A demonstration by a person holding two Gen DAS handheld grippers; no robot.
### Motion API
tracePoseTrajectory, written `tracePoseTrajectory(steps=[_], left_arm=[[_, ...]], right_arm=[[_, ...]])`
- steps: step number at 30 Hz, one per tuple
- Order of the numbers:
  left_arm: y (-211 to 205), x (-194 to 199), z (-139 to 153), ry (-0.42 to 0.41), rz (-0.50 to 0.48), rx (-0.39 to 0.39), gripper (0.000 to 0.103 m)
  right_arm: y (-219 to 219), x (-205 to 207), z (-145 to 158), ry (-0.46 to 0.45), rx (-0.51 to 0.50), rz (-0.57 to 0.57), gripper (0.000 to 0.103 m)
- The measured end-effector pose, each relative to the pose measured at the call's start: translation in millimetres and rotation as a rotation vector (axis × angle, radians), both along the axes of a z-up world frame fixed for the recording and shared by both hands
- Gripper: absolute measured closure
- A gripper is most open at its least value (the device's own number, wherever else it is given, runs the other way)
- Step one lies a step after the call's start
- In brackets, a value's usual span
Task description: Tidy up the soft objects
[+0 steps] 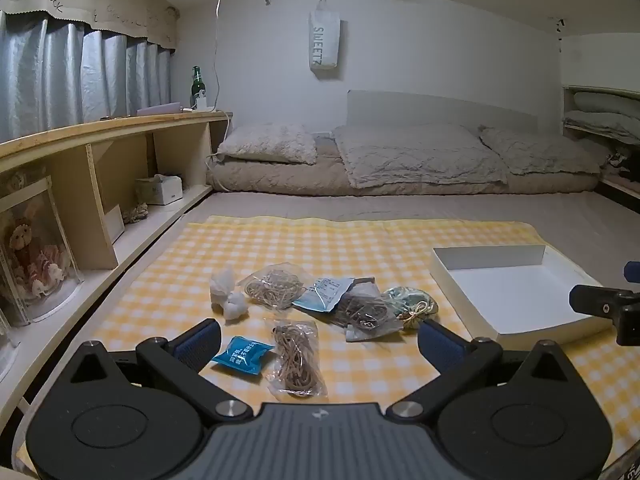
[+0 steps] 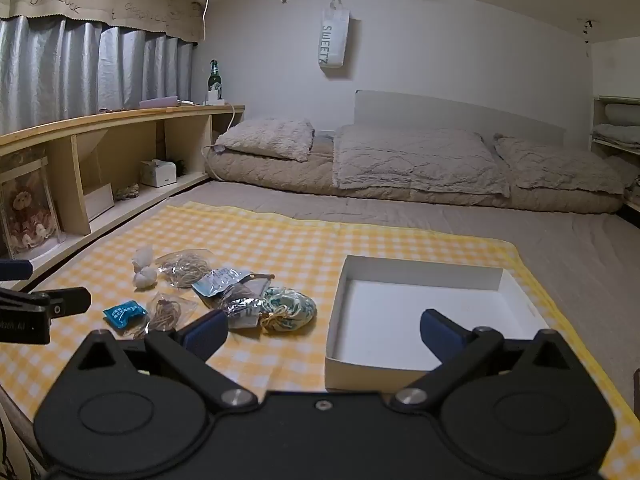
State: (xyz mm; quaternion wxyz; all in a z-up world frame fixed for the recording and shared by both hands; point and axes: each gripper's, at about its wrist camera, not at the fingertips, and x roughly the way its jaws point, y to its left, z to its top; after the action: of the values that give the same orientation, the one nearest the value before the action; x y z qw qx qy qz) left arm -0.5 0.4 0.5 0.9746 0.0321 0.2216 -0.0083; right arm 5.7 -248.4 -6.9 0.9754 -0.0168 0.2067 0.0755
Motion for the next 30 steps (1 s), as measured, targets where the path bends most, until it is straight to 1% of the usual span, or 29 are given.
tracePoseTrajectory(steps=[6,7,15,16,30], left_arm=[[3.2,1.4,0.2,0.006,-0.014,0.001,0.0],[-1.4,-0.9,0.0,0.001,-0.002,-0.002,0.0],[-1.0,-1.0,0.0,0.002,-0.003,-0.001,0.0],[0.1,1.4,-0.5,0.001,-0.004,0.001,0.0],[-0.2,1.7,-0.3,0.001,-0.004,0.001,0.0]], right_arm=[[0.2,0.3,-0.4,-0.002,-0.001,-0.003,0.0],[0.0,0.3,-0.4,-0.002,-0.001,-0.002,0.0],[0.1,-2.4,3.9,-0.002,-0.006,0.002,0.0],[-0.4,-0.4,-0.5,-0.001,-0.004,-0.005,0.0],[-0.8,0.6,-0.5,-0.001,-0.007,-0.005,0.0]])
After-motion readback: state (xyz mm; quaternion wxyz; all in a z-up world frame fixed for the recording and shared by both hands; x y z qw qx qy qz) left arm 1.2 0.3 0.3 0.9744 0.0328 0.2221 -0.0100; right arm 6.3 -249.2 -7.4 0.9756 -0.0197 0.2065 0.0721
